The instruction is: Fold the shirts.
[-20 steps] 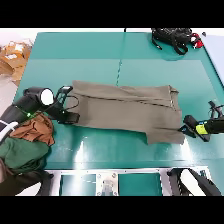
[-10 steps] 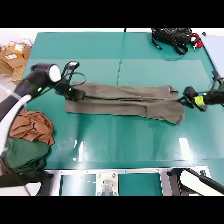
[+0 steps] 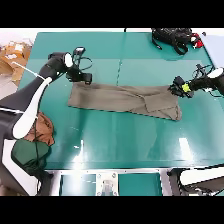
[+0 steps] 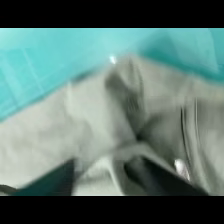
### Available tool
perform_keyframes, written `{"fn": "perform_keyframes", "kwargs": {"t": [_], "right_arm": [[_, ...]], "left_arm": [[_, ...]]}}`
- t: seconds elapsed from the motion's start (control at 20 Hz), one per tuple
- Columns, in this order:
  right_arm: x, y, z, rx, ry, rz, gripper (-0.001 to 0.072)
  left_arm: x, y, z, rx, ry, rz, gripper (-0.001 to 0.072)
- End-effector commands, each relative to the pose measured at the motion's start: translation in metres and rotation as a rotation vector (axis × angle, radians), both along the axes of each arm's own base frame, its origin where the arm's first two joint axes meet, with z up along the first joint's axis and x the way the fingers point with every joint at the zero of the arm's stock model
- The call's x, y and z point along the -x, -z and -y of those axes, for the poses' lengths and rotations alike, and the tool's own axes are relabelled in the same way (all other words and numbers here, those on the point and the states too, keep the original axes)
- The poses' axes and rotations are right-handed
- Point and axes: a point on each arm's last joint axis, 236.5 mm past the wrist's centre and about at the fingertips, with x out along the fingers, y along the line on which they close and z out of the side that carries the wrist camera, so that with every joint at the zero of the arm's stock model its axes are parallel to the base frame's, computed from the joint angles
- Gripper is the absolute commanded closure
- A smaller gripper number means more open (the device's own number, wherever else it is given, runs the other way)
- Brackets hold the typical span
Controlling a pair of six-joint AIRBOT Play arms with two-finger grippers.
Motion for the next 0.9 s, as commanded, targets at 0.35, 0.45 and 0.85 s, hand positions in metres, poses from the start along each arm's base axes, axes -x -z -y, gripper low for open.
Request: {"fn": "perform_keyframes", "kwargs": {"t": [0.35, 0.45, 0.85], "right_arm": [[0.073, 0.025, 0.067, -0.109, -0.187, -0.078, 0.0025], [0.078, 0.046, 0.053, -0.205, -0.220, -0.089, 0.0024], [0.048, 0.068, -0.008, -0.356, -0.334, -0.043, 0.0105]], "left_arm": [[0.014, -0.019, -0.083, 0.013, -0.192, -0.191, 0.0017], [0.015, -0.020, -0.077, 0.036, -0.188, -0.195, 0.0017], [0.017, -0.030, -0.038, 0.180, -0.088, -0.197, 0.0255]]}}
